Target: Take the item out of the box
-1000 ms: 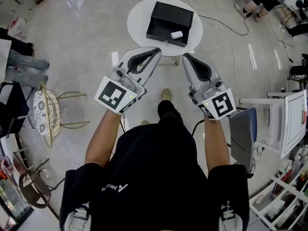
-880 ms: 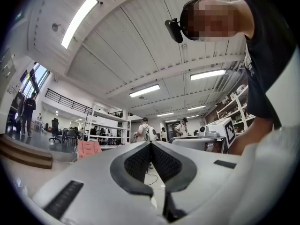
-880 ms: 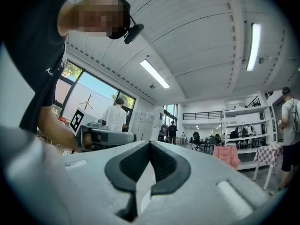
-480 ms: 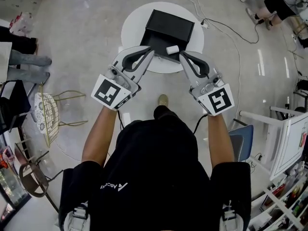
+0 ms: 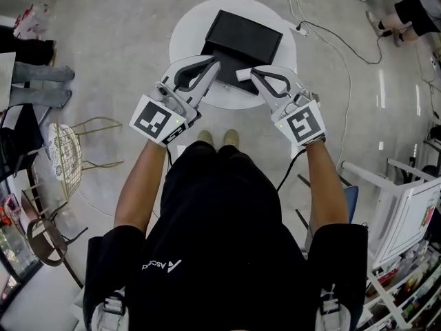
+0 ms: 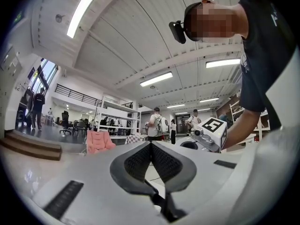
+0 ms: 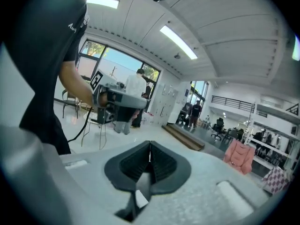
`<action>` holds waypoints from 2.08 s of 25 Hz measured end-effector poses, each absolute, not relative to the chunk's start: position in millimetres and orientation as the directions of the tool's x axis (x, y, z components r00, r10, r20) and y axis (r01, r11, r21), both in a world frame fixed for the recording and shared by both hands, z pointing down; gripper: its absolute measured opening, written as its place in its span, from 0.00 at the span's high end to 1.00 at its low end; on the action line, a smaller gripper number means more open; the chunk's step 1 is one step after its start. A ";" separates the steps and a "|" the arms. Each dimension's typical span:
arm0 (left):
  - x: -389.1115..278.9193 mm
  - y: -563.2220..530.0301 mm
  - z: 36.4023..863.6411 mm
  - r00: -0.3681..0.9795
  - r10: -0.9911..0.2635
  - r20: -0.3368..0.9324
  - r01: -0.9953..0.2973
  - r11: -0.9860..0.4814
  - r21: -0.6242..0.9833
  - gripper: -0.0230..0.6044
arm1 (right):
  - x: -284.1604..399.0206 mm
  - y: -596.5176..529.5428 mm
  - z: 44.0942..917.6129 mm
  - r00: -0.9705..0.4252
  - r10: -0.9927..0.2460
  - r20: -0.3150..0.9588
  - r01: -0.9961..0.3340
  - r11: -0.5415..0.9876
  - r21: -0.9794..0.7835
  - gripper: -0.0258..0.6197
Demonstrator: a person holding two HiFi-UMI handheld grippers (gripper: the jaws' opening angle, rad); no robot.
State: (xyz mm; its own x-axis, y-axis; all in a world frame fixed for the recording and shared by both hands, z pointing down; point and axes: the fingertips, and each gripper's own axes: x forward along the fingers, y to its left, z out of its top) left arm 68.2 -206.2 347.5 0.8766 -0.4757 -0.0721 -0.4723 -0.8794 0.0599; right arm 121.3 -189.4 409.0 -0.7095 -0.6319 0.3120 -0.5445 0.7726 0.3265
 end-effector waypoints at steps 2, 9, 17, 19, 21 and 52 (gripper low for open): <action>71.5 -214.2 354.7 0.884 -0.463 -0.059 -0.460 -0.886 0.060 0.96 | 117.1 -196.5 429.8 -0.704 -0.604 0.375 -0.493 0.795 0.355 0.93; 83.5 -240.2 382.7 0.908 -0.419 -0.018 -0.416 -0.905 0.087 0.96 | 110.3 -219.0 513.2 -0.620 -0.475 0.625 -0.295 0.878 0.376 0.84; 75.6 -267.3 408.7 0.911 -0.411 0.016 -0.410 -0.902 0.135 0.96 | 117.8 -240.0 601.7 -0.469 -0.296 0.832 -0.116 0.954 0.275 0.71; 72.1 -270.8 413.2 0.909 -0.416 0.026 -0.415 -0.899 0.140 0.96 | 119.6 -243.1 618.1 -0.434 -0.270 0.860 -0.082 0.962 0.261 0.69; 68.0 -274.4 417.7 0.906 -0.422 0.037 -0.423 -0.894 0.148 0.96 | 120.9 -245.0 633.2 -0.399 -0.246 0.884 -0.044 0.967 0.249 0.68; 39.1 -271.8 433.2 0.888 -0.442 0.128 -0.459 -0.871 0.177 0.96 | 125.8 -249.7 683.2 -0.260 -0.214 0.942 -0.017 0.976 0.217 0.68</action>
